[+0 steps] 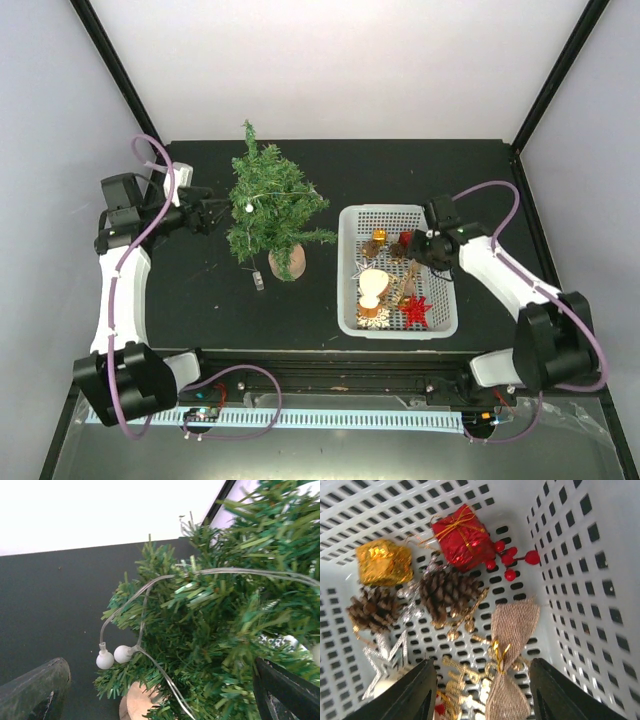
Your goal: Decorate the small christmas tree
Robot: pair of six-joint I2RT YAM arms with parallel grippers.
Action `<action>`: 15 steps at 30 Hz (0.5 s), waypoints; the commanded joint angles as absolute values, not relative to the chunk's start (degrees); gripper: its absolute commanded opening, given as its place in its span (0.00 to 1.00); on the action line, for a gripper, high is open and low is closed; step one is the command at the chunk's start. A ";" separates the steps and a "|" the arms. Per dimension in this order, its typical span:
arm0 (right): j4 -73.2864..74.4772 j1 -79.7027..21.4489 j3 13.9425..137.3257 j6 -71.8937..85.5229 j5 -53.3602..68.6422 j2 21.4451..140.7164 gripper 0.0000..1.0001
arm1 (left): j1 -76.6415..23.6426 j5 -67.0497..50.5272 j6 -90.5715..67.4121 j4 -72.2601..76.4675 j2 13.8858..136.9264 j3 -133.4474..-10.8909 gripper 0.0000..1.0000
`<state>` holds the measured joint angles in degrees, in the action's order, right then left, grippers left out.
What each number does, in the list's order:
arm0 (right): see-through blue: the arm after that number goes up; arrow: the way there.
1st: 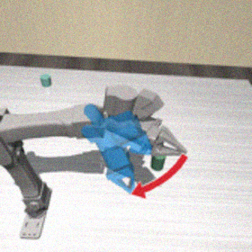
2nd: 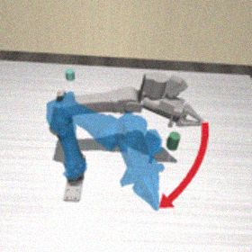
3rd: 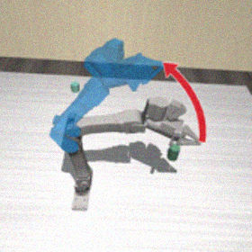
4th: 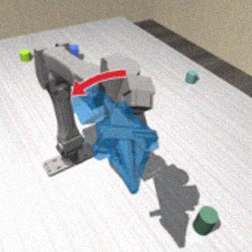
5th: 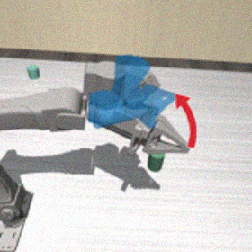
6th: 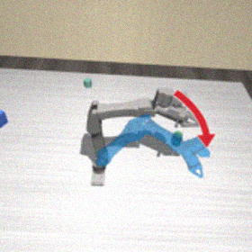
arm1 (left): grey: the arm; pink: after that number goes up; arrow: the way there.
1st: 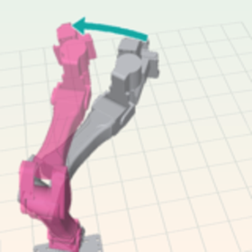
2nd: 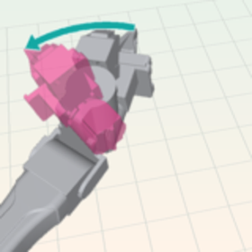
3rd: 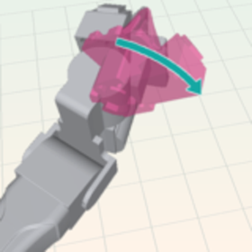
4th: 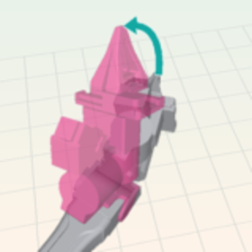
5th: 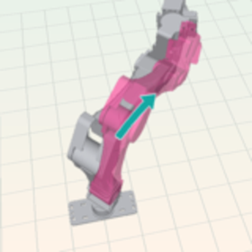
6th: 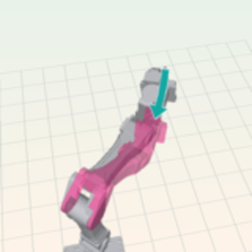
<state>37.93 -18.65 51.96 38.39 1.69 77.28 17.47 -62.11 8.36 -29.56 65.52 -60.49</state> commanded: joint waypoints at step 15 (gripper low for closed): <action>31.36 -17.49 64.98 33.84 -4.64 97.99 0.49 | 16.17 -62.84 14.33 -34.59 72.33 -65.15 0.99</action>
